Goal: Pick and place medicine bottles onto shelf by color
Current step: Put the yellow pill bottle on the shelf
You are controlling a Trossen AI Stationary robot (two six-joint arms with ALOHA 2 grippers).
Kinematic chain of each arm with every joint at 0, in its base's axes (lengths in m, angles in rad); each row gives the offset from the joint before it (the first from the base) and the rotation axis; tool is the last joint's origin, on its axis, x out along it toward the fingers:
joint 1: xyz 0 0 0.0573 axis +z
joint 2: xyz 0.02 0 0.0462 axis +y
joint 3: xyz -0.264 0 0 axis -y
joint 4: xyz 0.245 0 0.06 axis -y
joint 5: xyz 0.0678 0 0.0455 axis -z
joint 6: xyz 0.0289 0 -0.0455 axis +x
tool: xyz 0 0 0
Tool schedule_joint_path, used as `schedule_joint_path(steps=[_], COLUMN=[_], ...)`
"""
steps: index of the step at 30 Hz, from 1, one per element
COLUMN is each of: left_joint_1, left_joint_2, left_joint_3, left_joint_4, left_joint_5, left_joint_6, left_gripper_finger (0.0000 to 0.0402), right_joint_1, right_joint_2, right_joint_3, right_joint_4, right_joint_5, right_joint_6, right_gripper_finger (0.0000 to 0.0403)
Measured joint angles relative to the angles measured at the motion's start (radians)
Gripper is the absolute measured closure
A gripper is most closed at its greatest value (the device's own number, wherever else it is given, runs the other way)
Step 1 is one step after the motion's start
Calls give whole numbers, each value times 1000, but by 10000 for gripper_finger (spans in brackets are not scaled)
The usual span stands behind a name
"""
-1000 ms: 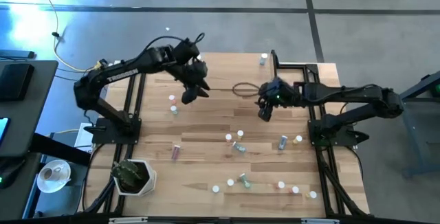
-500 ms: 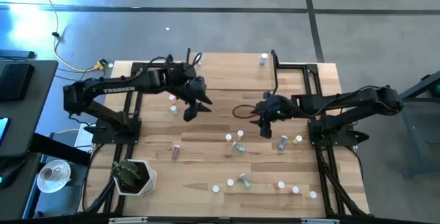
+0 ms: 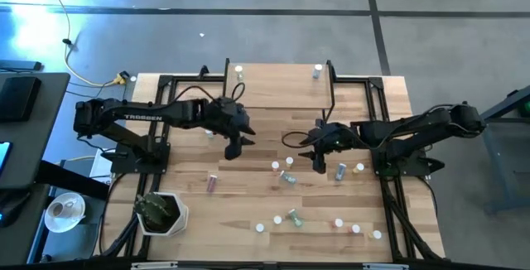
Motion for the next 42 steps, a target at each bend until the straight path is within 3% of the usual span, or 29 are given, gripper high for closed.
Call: schedule_joint_path(steps=[6, 17, 42], left_joint_1=[-64, -110, -117], left_joint_2=[0, -17, -18], left_joint_3=[-2, -150, -150], left_joint_4=[-45, 59, 73], left_joint_5=[-40, -110, -129], left_joint_6=[-22, -126, -131], left_gripper_finger=[243, 243, 243], right_joint_1=[7, 34, 34], right_joint_2=[71, 240, 382], right_joint_3=[0, 0, 2], right_joint_4=[64, 194, 279], right_joint_5=[-2, -2, -21], right_joint_6=[-12, -50, -49], right_gripper_finger=[222, 222, 222])
